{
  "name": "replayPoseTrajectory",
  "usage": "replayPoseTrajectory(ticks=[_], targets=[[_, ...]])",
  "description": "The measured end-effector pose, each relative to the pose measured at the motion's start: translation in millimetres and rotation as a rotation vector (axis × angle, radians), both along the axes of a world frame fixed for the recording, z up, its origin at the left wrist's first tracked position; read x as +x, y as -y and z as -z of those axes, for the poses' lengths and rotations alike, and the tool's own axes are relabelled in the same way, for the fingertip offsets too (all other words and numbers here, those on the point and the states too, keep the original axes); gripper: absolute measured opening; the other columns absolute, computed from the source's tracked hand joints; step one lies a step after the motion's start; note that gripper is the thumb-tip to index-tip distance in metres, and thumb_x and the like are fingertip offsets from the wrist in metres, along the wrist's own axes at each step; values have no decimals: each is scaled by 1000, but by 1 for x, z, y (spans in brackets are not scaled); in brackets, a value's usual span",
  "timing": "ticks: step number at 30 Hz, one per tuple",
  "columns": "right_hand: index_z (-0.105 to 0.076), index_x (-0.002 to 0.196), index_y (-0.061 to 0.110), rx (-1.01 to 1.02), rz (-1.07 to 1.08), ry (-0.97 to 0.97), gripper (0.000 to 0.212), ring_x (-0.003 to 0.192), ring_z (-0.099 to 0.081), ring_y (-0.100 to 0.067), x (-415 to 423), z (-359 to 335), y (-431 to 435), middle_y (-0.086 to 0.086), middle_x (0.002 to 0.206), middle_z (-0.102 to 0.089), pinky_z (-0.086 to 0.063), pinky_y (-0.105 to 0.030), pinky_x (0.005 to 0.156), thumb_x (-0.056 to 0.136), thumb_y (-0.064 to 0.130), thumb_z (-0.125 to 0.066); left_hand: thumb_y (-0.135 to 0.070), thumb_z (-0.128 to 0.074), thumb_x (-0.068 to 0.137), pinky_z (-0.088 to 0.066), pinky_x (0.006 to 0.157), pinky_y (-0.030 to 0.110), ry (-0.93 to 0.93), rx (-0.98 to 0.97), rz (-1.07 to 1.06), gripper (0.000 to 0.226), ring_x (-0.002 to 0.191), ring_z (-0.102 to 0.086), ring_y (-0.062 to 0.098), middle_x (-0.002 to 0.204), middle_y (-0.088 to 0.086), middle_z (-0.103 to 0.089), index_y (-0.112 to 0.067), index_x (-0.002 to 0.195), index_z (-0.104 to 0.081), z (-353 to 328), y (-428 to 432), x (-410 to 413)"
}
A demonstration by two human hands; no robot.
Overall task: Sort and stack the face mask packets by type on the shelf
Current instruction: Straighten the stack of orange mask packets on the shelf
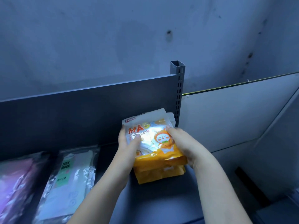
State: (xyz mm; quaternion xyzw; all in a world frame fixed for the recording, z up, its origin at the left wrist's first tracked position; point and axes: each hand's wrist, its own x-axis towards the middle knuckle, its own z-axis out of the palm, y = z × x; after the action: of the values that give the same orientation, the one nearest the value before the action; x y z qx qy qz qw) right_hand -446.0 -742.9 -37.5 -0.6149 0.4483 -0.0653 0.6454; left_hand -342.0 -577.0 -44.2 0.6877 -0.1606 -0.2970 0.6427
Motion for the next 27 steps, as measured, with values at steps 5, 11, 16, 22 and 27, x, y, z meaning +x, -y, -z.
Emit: replayPoseTrajectory(ticks=[5, 11, 16, 22, 27], targets=[[-54, 139, 21, 46, -37, 37, 53, 95, -80, -28, 23, -1, -34, -6, 113, -79, -64, -50, 90, 102, 59, -51, -33, -57, 106, -60, 96, 41, 12, -9, -57, 61, 110, -74, 14, 137, -13, -63, -54, 155, -27, -3, -36, 19], [-53, 139, 22, 67, -71, 75, 50, 96, -77, -25, 48, 0, -71, -4, 114, -76, -64, -43, 87, 104, 57, -48, -54, -57, 100, -46, 114, 43, -11, 63, -108, 78, 128, -61, 17, 151, -13, -52, -51, 161, -8, -7, -73, 46], [-43, 152, 25, 74, -44, 159, 70, 93, -81, -27, 48, -5, -77, -5, 121, -77, -66, -49, 82, 95, 64, -54, -56, -56, 101, -52, 105, 42, -216, 126, -90, 61, 122, -69, 29, 140, 8, -67, -26, 152, -42, -16, -86, 60], [-54, 143, 19, 145, -16, 234, 59, 100, -79, -34, 45, -7, -82, -12, 119, -79, -61, -55, 95, 100, 60, -56, -57, -48, 104, -54, 106, 49, -331, 71, 47, 46, 104, -78, 28, 111, 8, -81, -21, 120, -72, -30, -84, 48], [-67, 131, 11, 216, -9, 242, 57, 101, -79, -34, 49, -22, -88, -15, 111, -81, -59, -53, 99, 101, 58, -56, -56, -49, 104, -58, 100, 51, -422, 14, 30, 50, 103, -78, 33, 112, 13, -80, -16, 124, -70, -28, -79, 50]])
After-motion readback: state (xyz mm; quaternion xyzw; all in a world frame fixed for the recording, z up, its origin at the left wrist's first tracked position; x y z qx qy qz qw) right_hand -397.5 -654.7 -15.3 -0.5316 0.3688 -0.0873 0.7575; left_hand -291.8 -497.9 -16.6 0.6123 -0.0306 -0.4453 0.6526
